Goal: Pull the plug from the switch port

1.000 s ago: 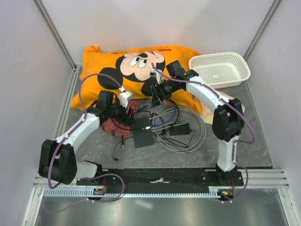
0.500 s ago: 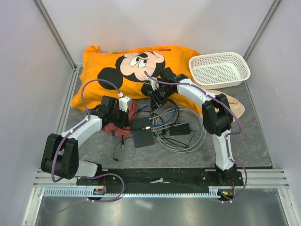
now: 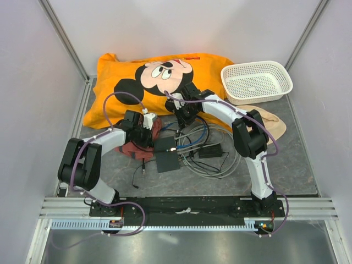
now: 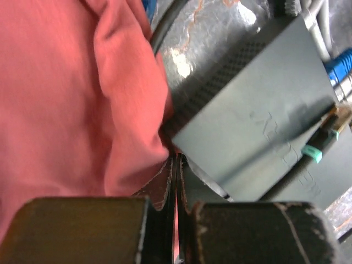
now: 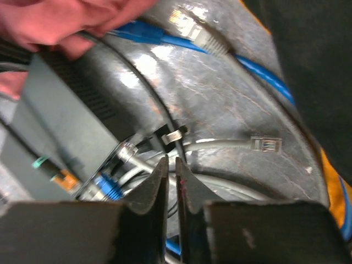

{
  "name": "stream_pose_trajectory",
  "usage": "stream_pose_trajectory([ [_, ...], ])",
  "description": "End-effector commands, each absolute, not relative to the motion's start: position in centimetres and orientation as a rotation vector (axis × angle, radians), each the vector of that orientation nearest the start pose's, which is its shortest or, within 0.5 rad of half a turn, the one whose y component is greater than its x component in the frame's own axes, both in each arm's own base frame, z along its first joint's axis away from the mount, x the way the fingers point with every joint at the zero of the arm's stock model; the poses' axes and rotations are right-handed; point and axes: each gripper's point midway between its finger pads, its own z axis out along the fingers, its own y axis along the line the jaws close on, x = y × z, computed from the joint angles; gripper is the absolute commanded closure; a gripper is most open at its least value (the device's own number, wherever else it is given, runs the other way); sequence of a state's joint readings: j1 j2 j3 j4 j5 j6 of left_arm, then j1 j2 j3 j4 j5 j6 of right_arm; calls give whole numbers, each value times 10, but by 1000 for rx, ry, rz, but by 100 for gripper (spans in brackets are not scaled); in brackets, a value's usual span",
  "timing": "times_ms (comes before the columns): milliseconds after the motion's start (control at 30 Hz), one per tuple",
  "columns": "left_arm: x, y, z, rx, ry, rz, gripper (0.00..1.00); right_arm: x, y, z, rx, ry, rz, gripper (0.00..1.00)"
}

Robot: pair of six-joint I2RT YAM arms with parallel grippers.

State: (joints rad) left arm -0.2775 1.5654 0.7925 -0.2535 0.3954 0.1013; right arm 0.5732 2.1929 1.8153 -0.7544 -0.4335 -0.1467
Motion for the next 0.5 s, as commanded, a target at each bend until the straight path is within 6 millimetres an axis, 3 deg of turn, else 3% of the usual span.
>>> stream_pose_trajectory([
  [0,329,-176,47,705,2367,-592,98,384,299,49,-1064,2519,514,86],
  [67,345,-183,57,713,2338,-592,98,377,285,39,-1057,2563,496,87],
  [233,377,-192,71,736,2306,-544,98,341,277,30,-1118,2612,553,88],
  [333,382,-190,76,753,2299,-515,98,323,279,38,-1134,2608,568,88],
  [367,381,-189,80,754,2296,-512,98,318,281,51,-1125,2585,587,88],
  [433,376,-188,84,753,2299,-518,98,297,289,54,-1178,2570,602,88],
  [467,373,-187,96,748,2274,-521,98,292,290,63,-1189,2543,588,88],
])
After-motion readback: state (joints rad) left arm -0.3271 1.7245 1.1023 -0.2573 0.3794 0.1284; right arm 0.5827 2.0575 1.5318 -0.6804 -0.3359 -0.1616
